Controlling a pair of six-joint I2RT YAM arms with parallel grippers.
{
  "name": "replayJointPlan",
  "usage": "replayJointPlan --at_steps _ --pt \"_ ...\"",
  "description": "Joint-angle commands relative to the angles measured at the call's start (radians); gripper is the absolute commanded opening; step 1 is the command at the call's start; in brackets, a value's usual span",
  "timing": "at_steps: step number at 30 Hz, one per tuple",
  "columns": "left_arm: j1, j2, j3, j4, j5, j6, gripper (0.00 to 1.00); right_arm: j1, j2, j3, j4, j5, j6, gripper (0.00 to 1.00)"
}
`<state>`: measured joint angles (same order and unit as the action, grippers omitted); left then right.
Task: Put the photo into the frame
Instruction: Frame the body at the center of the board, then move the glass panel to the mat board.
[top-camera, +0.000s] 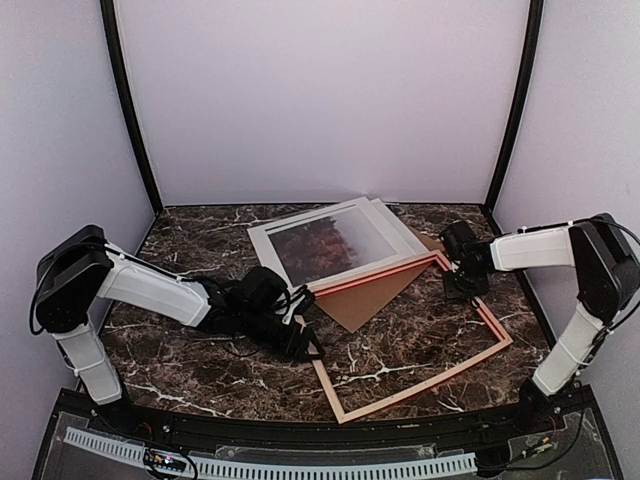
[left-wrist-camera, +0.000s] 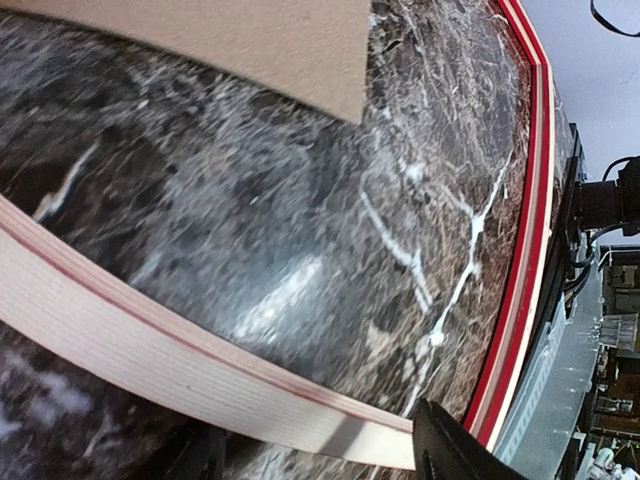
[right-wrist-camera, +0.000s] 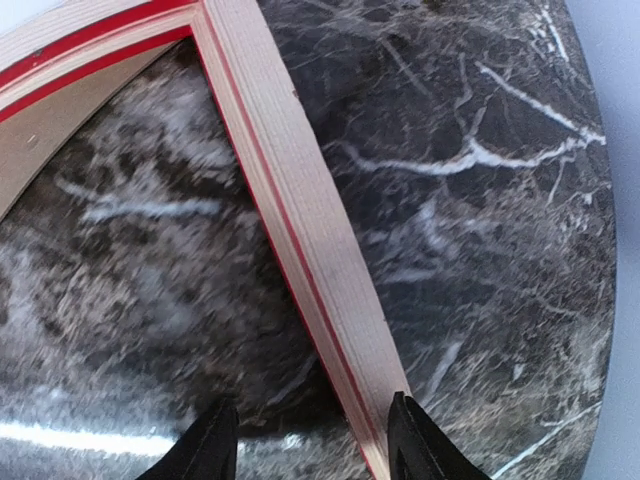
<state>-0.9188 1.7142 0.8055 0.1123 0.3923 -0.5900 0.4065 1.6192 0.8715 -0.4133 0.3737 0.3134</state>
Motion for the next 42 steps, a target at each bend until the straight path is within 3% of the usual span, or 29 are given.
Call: replayJointPlan --at_steps 1,7,13,20,25,34,42 --pt "-0.054 0.106 0.133 -0.008 0.051 0.051 0.67 -0.043 0.099 0.090 -0.015 0.088 -0.058 0.50" --pt "-0.126 0.224 0.312 -0.155 0.100 0.192 0.69 -0.135 0.198 0.212 -0.010 0.150 -0.124 0.49" --pt "-0.166 0.230 0.358 -0.234 0.144 0.323 0.72 -0.155 0.202 0.270 0.004 0.187 -0.171 0.57" --pt "-0.151 0.108 0.349 -0.339 -0.099 0.395 0.77 -0.131 0.008 0.163 0.123 0.000 -0.152 0.71" --pt "-0.056 0.056 0.378 -0.358 -0.187 0.399 0.78 -0.073 -0.026 0.124 0.202 -0.215 -0.085 0.77" --pt "0.145 0.124 0.503 -0.295 -0.306 0.380 0.78 -0.035 0.201 0.303 0.354 -0.229 -0.027 0.86" --pt "0.210 0.238 0.606 -0.285 -0.336 0.386 0.78 -0.090 0.490 0.656 0.327 -0.271 -0.018 0.94"
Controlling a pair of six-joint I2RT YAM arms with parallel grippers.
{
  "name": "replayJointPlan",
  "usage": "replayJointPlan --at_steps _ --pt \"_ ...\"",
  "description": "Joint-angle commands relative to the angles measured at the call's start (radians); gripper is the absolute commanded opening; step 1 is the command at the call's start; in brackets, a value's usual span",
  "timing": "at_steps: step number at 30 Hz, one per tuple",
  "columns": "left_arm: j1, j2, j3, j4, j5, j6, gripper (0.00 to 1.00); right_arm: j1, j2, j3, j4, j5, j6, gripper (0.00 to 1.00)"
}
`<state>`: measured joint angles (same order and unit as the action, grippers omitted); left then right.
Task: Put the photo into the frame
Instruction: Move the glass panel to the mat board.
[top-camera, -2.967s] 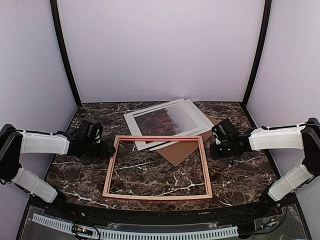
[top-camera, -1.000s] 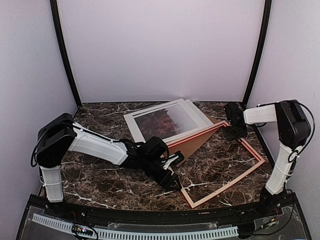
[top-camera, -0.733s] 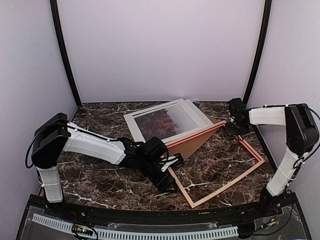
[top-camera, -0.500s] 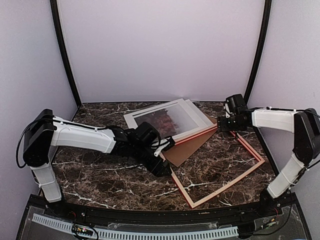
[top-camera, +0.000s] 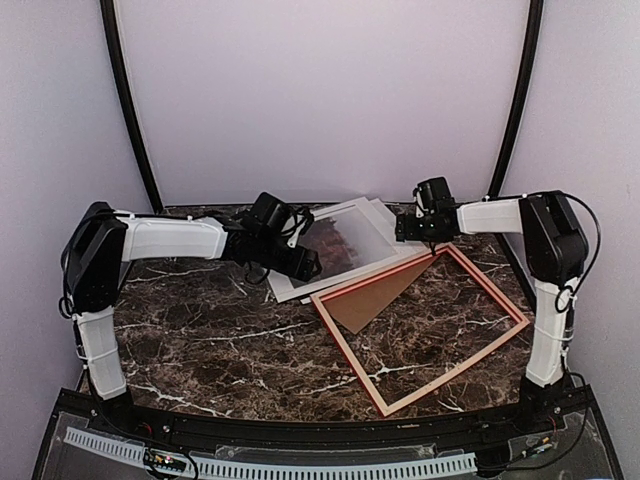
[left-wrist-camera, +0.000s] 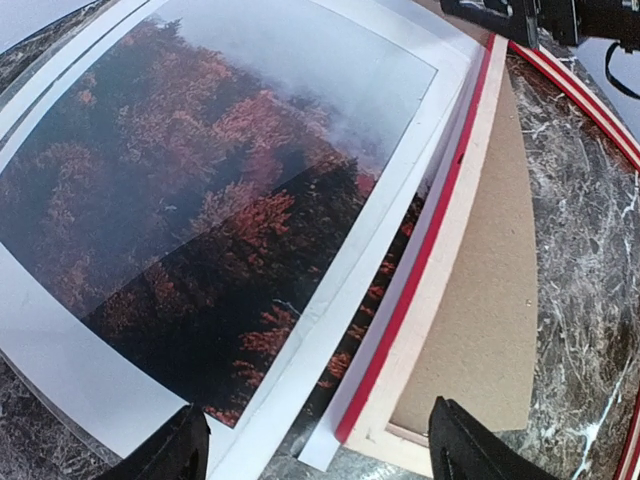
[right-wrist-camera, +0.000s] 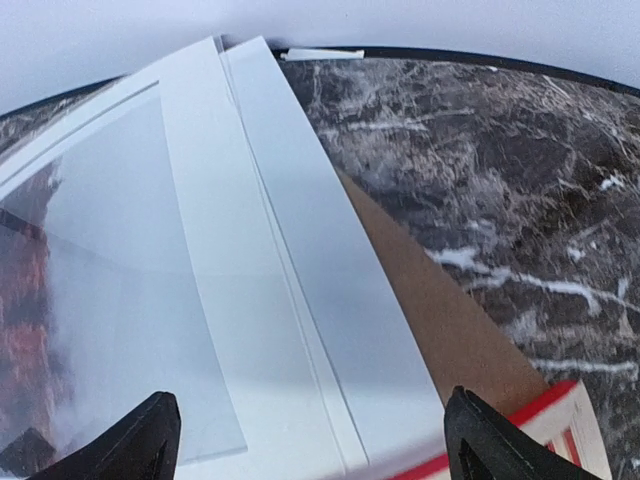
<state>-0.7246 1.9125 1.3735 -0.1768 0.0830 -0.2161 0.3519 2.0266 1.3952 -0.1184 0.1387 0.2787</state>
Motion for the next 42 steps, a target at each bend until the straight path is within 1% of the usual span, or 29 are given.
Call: replayJointPlan --at_steps 1,9,12,14,22,29,31,37,42 --pt "0.020 0.047 0.041 0.009 -0.027 0.011 0.78 -0.048 0.118 0.186 0.013 -0.046 0.015 0.94" --pt "0.077 0.108 0.057 0.060 0.021 -0.040 0.78 -0.119 0.370 0.560 -0.143 -0.165 0.016 0.97" --pt "0.092 0.132 0.068 0.070 0.046 -0.061 0.78 -0.131 0.427 0.643 -0.192 -0.227 0.035 0.97" --pt "0.097 0.141 0.070 0.079 0.053 -0.077 0.78 -0.133 0.453 0.668 -0.217 -0.251 0.044 0.96" --pt "0.103 0.157 0.055 0.089 0.058 -0.141 0.78 -0.136 0.513 0.713 -0.296 -0.349 0.071 0.95" --pt "0.106 0.156 -0.005 0.085 0.057 -0.191 0.78 -0.124 0.488 0.619 -0.281 -0.466 0.070 0.90" --pt "0.106 0.153 -0.026 0.079 0.059 -0.212 0.78 -0.109 0.476 0.594 -0.281 -0.477 0.053 0.90" --pt "0.108 0.108 -0.125 0.087 0.022 -0.286 0.77 -0.048 0.461 0.564 -0.297 -0.504 0.015 0.89" --pt "0.112 0.015 -0.255 0.092 -0.035 -0.335 0.77 0.021 0.452 0.554 -0.308 -0.517 -0.002 0.89"
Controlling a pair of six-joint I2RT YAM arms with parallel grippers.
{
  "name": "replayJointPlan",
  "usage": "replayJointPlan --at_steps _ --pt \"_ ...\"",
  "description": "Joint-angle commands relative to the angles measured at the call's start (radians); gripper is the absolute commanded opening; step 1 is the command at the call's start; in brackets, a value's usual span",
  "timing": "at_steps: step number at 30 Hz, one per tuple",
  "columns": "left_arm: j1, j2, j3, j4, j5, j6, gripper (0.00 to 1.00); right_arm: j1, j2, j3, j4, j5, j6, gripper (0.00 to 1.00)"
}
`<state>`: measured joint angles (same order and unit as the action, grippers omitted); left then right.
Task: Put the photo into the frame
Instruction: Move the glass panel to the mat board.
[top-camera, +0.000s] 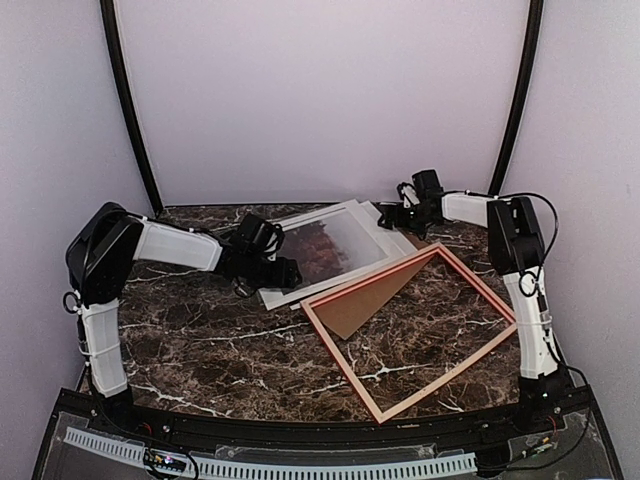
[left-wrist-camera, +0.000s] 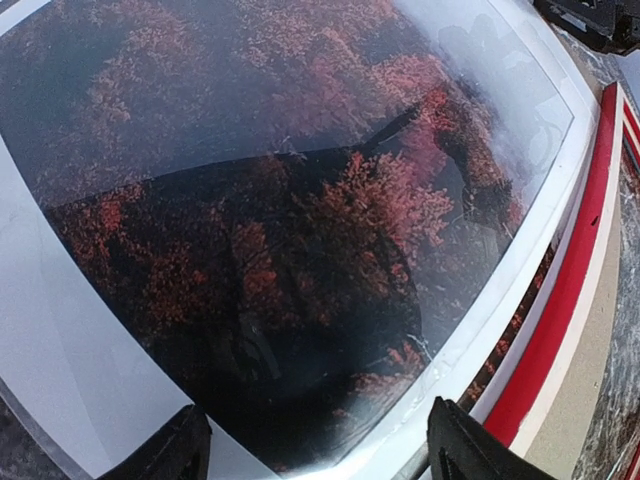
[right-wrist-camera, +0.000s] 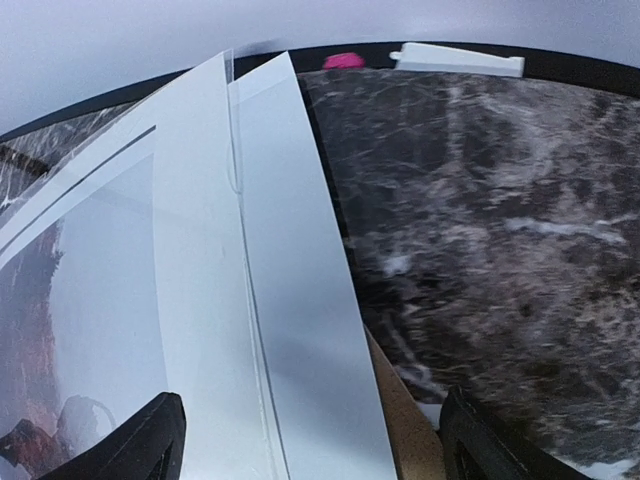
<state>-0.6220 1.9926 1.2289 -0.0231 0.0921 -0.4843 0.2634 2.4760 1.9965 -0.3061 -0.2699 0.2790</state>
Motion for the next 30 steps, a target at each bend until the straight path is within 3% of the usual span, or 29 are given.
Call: replayJointPlan --at_steps 1,6,12,17,23,30 --pt "0.009 -0.082 -0.131 -0.056 -0.052 -0.080 0.77 0.123 -0.001 -0.051 -0.119 -0.111 -0.004 0.89" --pt "0.020 -0.213 -0.251 -0.066 -0.141 -0.104 0.77 0.183 -0.003 -0.051 -0.130 -0.124 -0.017 0.88" --pt "0.053 -0.329 -0.325 -0.109 -0.235 -0.110 0.77 0.207 -0.088 -0.105 -0.097 0.064 -0.040 0.89" --pt "0.089 -0.416 -0.361 -0.142 -0.289 -0.089 0.78 0.223 -0.152 -0.132 -0.090 0.107 -0.068 0.90" --pt "0.091 -0.434 -0.378 -0.085 -0.162 -0.011 0.78 0.252 -0.213 -0.208 -0.075 0.148 -0.082 0.90" --pt "0.091 -0.359 -0.307 -0.103 -0.119 0.026 0.77 0.259 -0.229 -0.231 -0.113 0.220 -0.106 0.89"
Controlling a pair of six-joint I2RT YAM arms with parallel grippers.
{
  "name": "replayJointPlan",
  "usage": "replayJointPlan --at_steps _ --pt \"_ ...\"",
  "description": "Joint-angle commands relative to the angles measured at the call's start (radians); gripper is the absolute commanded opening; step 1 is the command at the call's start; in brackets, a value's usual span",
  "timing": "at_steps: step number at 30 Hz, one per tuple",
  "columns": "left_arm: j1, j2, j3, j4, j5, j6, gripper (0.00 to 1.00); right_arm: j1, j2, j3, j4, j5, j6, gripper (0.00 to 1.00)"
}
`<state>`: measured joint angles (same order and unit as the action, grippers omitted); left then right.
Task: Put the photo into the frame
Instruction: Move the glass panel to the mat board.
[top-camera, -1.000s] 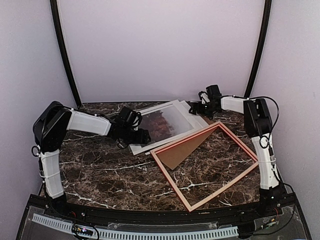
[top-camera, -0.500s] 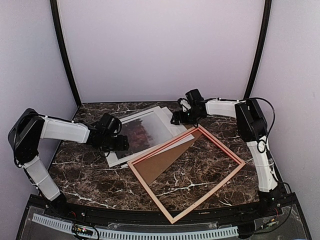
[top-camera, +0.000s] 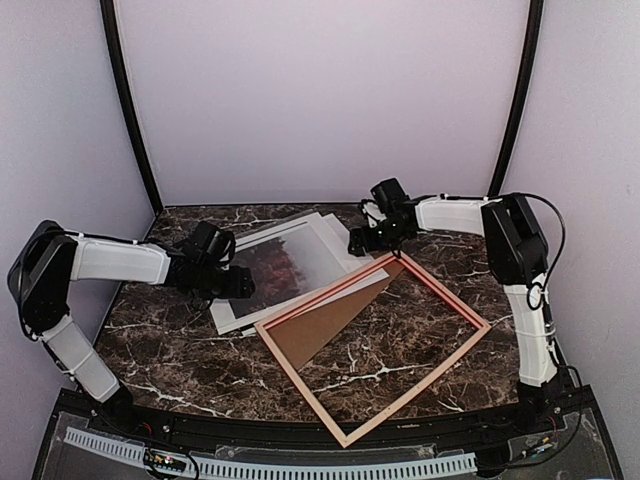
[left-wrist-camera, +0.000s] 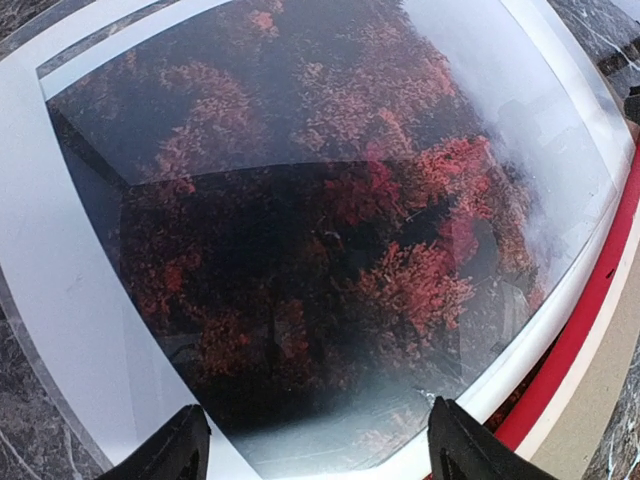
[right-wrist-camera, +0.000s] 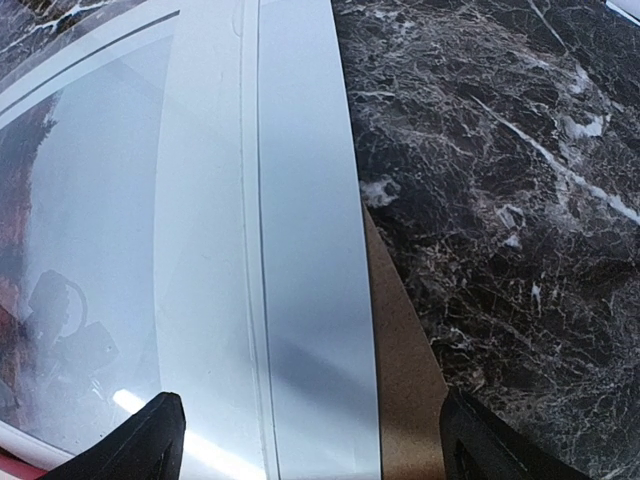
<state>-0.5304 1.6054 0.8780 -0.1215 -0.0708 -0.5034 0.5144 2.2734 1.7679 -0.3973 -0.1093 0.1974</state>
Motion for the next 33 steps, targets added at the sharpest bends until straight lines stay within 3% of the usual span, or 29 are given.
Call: replayJointPlan --at_steps 1,9,17,29,33 --pt "0.000 0.034 0.048 -0.002 0.058 0.049 0.77 0.009 -0.016 0.012 -0.037 0.070 -0.026 0.89" --pt "0.000 0.122 0.080 -0.009 0.098 0.055 0.77 0.008 0.074 0.093 -0.094 0.070 -0.016 0.88" --pt "0.010 0.202 0.102 -0.017 0.031 0.048 0.76 0.017 0.151 0.161 -0.113 -0.042 -0.005 0.82" --pt "0.137 0.271 0.114 0.000 0.008 0.046 0.74 0.059 0.286 0.315 -0.008 -0.261 0.111 0.75" --pt "0.186 0.288 0.132 -0.003 -0.001 0.054 0.75 0.068 0.312 0.371 0.025 -0.295 0.140 0.77"
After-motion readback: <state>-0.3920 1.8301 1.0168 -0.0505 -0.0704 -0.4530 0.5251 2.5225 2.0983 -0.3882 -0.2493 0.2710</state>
